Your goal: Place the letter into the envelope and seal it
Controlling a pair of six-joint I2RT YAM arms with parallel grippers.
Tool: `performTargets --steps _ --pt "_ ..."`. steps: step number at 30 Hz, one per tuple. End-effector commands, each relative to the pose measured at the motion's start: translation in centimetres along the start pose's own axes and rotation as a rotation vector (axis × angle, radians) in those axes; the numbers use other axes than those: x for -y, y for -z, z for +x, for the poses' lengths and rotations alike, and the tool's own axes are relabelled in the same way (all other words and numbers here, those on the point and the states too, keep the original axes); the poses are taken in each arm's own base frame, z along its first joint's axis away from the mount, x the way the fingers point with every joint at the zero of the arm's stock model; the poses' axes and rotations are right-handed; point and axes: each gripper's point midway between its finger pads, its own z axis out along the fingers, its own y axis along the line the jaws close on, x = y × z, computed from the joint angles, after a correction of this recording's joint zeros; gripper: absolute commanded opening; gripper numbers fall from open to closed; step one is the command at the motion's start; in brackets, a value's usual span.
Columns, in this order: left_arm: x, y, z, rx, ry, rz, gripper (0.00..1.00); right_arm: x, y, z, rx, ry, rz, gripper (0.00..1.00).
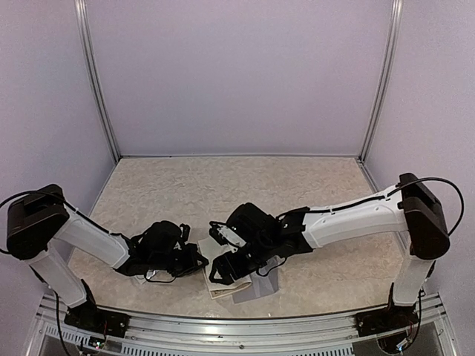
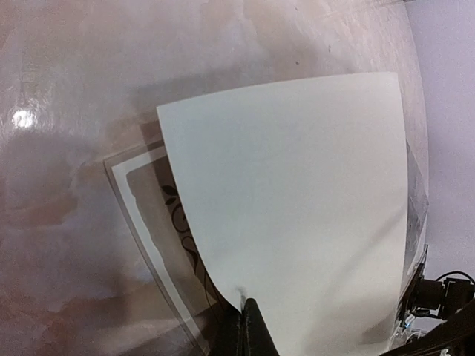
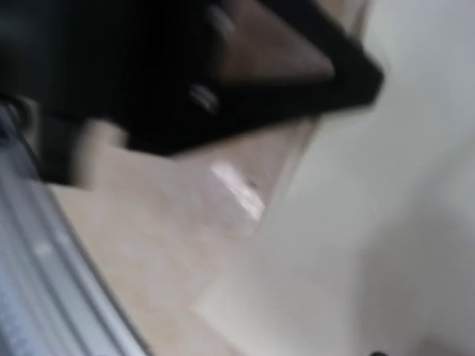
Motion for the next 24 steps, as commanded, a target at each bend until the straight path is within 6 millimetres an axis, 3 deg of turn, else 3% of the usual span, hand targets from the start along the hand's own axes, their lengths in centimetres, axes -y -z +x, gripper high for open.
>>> performTargets --steps 1,6,9,24 --pt "-4.5 -0.1 2.2 -0.064 -0.029 -0.184 0.0 1.5 3.5 -2.3 0.08 -0.06 -0.019 0.72" --pt "-4.6 -0.1 2.4 -0.069 -0.032 -0.188 0.0 5.6 3.9 -1.9 0.081 -0.146 -0.005 0.66" --pt "-4.6 0.1 2.5 -0.068 -0.028 -0.188 0.0 7.1 3.6 -1.8 0.077 -0.178 -0.019 0.61" --pt "-4.6 0.4 2.6 -0.061 -0.026 -0.181 0.0 8.7 0.7 -2.7 0.067 -0.252 -0.201 0.47"
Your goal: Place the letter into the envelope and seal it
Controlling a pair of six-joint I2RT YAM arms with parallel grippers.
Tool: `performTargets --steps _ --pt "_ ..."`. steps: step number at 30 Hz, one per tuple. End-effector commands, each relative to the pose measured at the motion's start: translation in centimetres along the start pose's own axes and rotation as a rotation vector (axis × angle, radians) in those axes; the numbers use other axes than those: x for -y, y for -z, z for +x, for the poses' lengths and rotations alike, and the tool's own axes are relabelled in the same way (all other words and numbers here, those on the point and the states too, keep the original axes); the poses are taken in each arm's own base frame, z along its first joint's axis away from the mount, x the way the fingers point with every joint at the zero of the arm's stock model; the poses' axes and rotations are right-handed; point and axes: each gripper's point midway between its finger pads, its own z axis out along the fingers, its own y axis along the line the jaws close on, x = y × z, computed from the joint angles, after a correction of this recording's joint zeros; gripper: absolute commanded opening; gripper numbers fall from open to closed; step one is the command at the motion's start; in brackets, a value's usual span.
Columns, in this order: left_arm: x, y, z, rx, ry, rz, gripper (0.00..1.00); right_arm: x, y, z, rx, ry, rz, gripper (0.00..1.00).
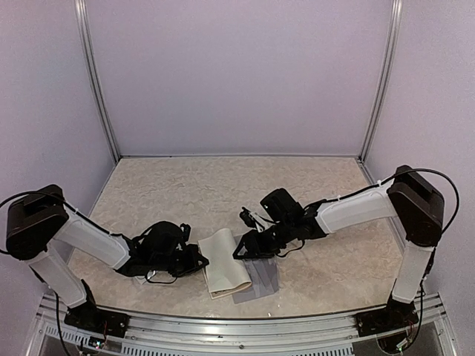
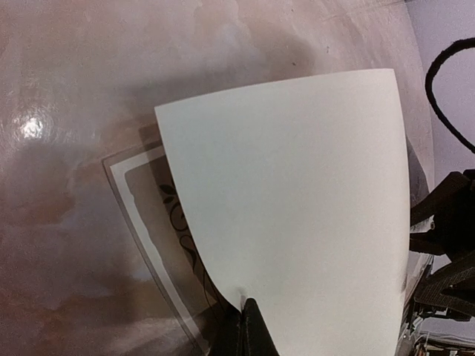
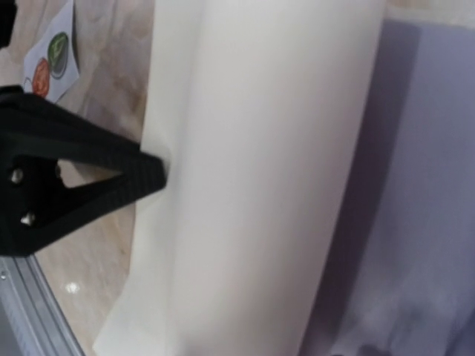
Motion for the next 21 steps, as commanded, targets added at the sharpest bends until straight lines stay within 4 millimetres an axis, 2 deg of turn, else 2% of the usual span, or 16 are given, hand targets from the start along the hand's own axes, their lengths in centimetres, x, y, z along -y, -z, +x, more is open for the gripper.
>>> performTargets --steps 1,11,16,19,21 --pt "-4.7 0.5 2.8 -0.08 -0.001 -0.16 0.0 -0.3 -1.1 -0.1 -0.016 -0.018 -0.094 0.46" --pt "-4.5 0.8 2.8 -0.075 -0.001 -0.147 0.0 -0.8 -2.4 0.6 -0.062 -0.042 -0.181 0.33" --pt "-4.3 0.9 2.7 -0.069 -0.008 -0.14 0.0 -1.1 -2.5 0.5 -0.067 -0.046 -0.209 0.19" --pt "-4.1 1.0 2.4 -0.059 -0.021 -0.134 0.0 -1.6 -2.1 0.1 -0.05 -0.031 -0.22 0.03" --pt "-3.6 1.6 1.8 -0.038 -0.036 -0.129 0.0 -2.1 -1.5 -0.2 -0.036 -0.009 -0.226 0.0"
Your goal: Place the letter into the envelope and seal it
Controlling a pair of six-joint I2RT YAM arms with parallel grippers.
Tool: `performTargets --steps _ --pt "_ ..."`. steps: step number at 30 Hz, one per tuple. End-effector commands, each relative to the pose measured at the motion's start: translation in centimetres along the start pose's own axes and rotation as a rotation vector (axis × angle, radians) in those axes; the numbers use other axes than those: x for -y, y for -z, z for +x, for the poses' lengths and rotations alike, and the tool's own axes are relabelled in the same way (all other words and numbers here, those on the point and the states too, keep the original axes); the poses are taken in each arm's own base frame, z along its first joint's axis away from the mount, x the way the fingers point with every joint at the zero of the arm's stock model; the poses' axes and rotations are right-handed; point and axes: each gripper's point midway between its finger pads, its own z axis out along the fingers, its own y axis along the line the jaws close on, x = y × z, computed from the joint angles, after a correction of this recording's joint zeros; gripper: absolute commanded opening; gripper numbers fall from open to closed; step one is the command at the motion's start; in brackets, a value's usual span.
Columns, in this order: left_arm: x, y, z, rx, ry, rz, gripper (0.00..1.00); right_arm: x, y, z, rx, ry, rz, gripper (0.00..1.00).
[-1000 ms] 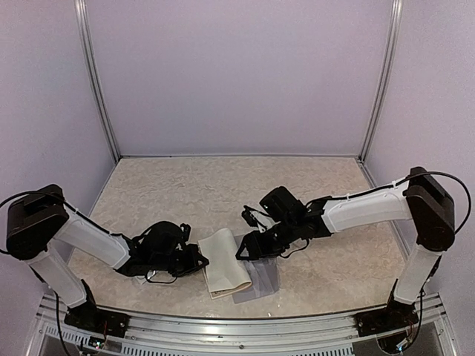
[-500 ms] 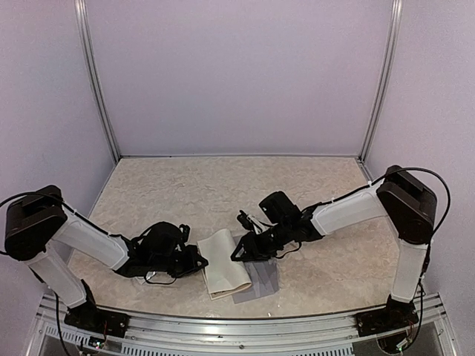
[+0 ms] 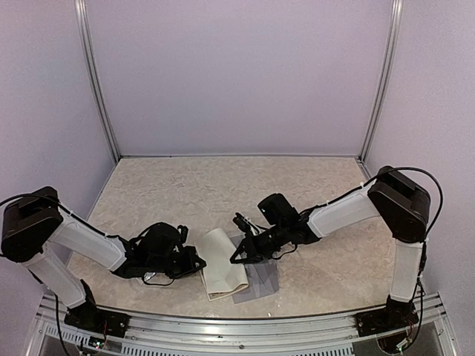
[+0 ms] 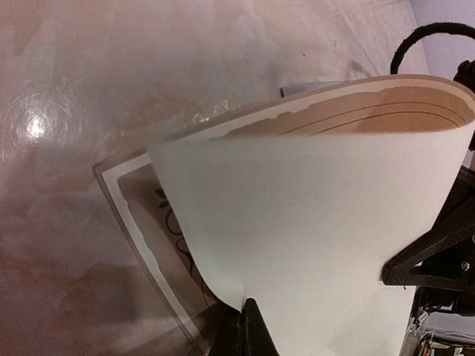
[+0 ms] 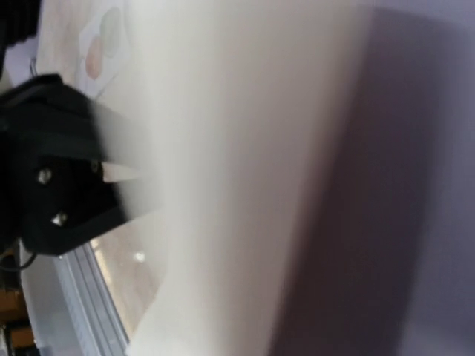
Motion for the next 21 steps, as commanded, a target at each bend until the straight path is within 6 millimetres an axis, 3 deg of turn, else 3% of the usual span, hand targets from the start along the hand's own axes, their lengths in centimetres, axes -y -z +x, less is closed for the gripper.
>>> performTargets --steps 1,3,8,12,15,21 --pt "-3.3 1.3 0.9 -0.014 -0.041 -0.138 0.04 -1.6 1.0 -1.0 0.033 0.058 -0.043 0.0" --pt "-2.3 2.6 -0.6 0.044 -0.071 -0.139 0.15 -2.4 1.6 -1.3 0.044 0.097 -0.039 0.0" --pt "2.5 8.6 -5.7 0.219 -0.185 -0.085 0.59 -4.6 3.7 -1.5 0.028 0.235 -0.018 0.0" --pt "9.6 14.3 -7.9 0.294 -0.368 0.139 0.89 -6.6 5.2 -0.8 -0.018 0.338 -0.016 0.0" --pt "13.1 16.1 -7.6 0.241 -0.472 0.238 0.99 -9.0 6.0 -0.2 -0.052 0.439 -0.021 0.0" --pt "15.7 14.8 -6.2 0.095 -0.566 0.248 0.99 -11.9 6.1 1.2 -0.117 0.567 0.005 0.0"
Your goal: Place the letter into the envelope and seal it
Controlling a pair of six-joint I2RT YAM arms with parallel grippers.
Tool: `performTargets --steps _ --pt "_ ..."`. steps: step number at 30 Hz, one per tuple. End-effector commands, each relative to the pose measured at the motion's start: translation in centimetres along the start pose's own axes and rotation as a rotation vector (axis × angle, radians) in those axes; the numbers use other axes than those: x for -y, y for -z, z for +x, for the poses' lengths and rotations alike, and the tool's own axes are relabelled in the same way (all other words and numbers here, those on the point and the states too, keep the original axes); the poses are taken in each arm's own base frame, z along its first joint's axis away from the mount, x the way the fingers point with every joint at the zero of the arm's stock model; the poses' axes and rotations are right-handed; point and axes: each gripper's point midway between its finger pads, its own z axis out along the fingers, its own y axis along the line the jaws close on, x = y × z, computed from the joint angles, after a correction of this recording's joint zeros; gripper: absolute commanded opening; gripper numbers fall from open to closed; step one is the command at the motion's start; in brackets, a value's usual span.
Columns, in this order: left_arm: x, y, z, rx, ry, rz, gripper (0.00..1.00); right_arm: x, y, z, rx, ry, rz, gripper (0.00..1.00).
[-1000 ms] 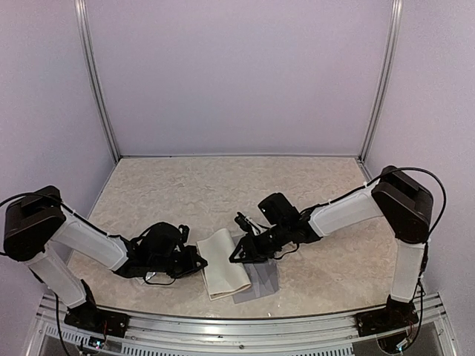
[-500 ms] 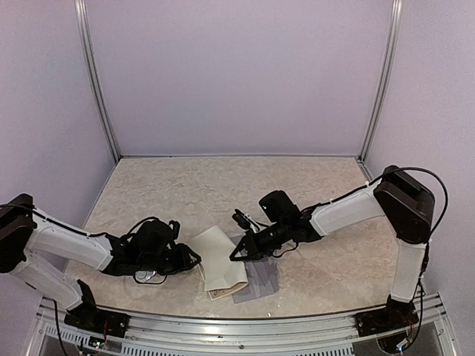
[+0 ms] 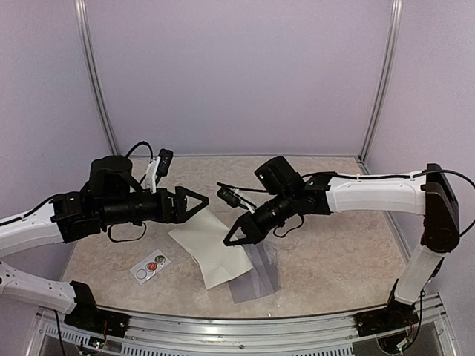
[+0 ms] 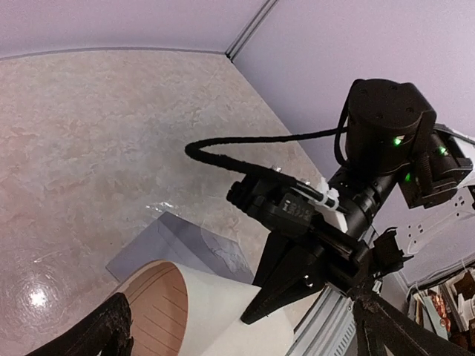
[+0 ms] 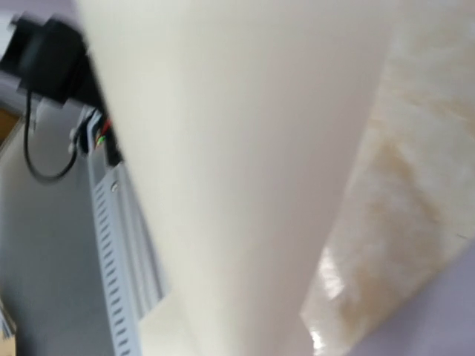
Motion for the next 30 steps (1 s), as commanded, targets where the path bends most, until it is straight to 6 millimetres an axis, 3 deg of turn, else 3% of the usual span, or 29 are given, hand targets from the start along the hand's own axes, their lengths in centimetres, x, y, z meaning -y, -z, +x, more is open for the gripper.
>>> performTargets --steps 1,12,21,25,30 --pt "-0.2 -1.5 4.0 -0.206 -0.105 0.0 0.99 -2.5 0.1 1.6 -0.096 0.104 0.001 0.0" --pt "0.7 -1.5 6.5 -0.299 -0.154 0.114 0.99 -6.2 0.5 1.9 -0.104 0.172 -0.109 0.0" --pt "0.8 -1.1 6.9 -0.321 -0.109 0.186 0.99 -7.9 1.2 2.9 -0.123 0.217 -0.186 0.0" --pt "2.3 -0.8 7.4 -0.349 -0.09 0.287 0.81 -7.5 1.2 3.1 -0.133 0.22 -0.167 0.0" --pt "2.5 -0.2 7.2 -0.334 -0.075 0.314 0.43 -7.4 1.2 3.0 -0.127 0.225 -0.153 0.0"
